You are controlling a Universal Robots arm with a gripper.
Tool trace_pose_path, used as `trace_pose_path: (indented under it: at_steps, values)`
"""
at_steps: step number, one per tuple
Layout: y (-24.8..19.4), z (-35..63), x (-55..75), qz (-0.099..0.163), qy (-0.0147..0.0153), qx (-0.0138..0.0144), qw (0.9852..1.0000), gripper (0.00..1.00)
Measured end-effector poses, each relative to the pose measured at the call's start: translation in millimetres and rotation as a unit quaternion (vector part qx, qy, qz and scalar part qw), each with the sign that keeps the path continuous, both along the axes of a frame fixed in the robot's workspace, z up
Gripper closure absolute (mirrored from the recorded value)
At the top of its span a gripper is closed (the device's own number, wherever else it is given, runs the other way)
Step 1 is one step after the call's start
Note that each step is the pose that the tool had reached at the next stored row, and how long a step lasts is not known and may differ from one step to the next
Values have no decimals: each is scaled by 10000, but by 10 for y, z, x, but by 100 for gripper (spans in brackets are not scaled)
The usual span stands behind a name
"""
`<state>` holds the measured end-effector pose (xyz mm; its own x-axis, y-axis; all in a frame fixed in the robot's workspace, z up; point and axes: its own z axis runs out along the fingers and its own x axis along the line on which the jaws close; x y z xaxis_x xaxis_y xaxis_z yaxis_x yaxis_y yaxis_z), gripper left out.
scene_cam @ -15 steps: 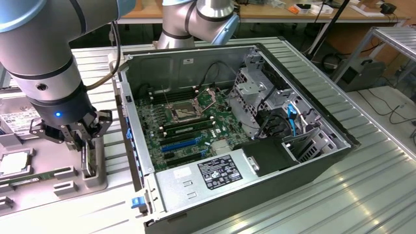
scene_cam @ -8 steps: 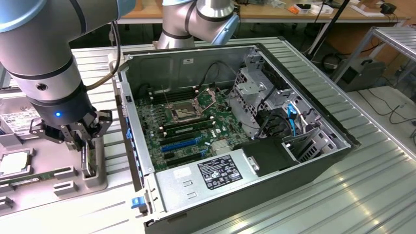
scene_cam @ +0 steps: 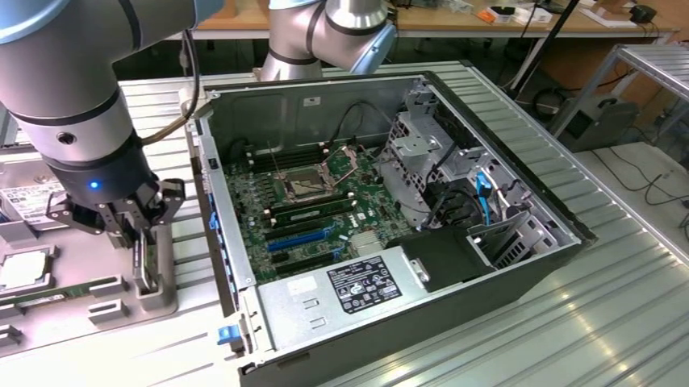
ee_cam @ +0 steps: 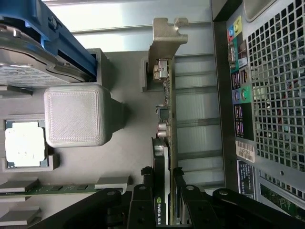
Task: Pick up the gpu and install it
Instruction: 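Pick up the gpu and move the gpu toward the slot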
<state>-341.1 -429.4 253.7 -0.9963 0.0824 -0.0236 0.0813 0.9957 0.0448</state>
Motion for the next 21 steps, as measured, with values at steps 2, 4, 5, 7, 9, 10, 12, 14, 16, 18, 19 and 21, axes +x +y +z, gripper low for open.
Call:
trace_pose_path:
  at_steps: [2,4,5,7,9,10,12,14,16,18,19,21]
  values:
    - [0,41,0,0,3,0,10000,73]
    - [0,64,0,0,6,0,10000,73]
    - [0,81,0,0,7,0,10000,73]
    - [0,108,0,0,10,-1,10000,73]
    - [0,143,0,0,13,0,10000,73]
    - [0,156,0,0,14,-1,10000,73]
    - [0,189,0,0,18,0,10000,73]
    - [0,220,0,0,20,0,10000,73]
    - [0,250,0,0,22,0,10000,73]
    - [0,276,0,0,23,0,10000,73]
    - [0,290,0,0,24,0,10000,73]
    - [0,318,0,0,26,0,10000,73]
